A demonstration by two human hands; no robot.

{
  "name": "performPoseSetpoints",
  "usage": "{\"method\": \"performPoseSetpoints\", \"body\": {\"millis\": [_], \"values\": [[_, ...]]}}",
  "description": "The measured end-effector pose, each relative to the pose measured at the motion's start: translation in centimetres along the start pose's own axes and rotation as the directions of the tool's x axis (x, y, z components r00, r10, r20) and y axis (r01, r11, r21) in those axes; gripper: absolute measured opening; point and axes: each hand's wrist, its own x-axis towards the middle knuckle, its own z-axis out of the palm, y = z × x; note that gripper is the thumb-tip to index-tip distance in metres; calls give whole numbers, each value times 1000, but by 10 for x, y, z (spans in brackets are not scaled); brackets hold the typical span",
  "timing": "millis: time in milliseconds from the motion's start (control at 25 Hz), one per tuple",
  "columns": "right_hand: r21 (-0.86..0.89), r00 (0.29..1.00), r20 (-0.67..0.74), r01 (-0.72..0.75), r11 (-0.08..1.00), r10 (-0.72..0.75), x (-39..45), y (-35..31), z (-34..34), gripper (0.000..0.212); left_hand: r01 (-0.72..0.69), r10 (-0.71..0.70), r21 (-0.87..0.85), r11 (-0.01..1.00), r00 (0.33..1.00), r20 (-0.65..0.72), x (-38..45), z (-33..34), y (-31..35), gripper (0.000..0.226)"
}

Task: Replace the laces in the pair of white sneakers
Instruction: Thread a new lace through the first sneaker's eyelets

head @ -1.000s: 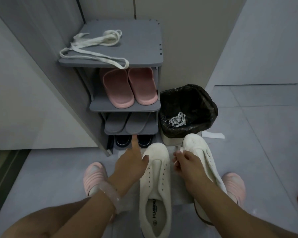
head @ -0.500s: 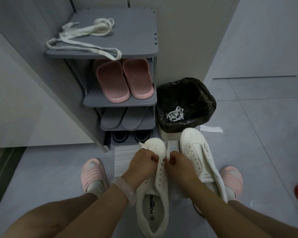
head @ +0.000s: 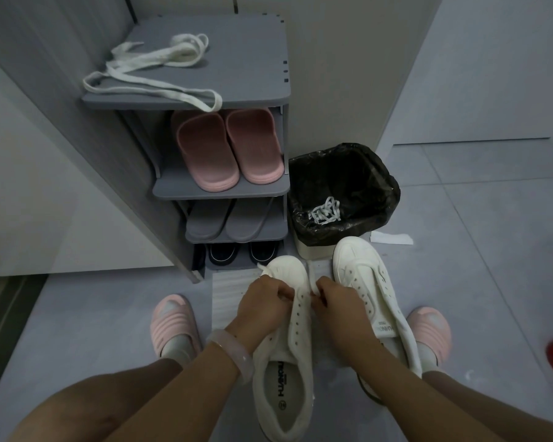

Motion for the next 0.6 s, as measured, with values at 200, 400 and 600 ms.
{"method": "performPoseSetpoints", "body": {"millis": [200, 400, 600], "values": [[-4, 999, 16, 47, 999, -47, 1, -4, 0, 43, -34, 35, 35, 999, 999, -6, -1, -2, -1, 26], [-123, 995, 10, 98, 988, -97, 2, -7, 4, 25, -63, 64, 30, 998, 997, -39, -3, 1, -2, 22], [214, 996, -69, -48, 976, 64, 0, -4, 6, 14, -81, 83, 57, 995, 996, -45, -5, 1, -3, 21]]}}
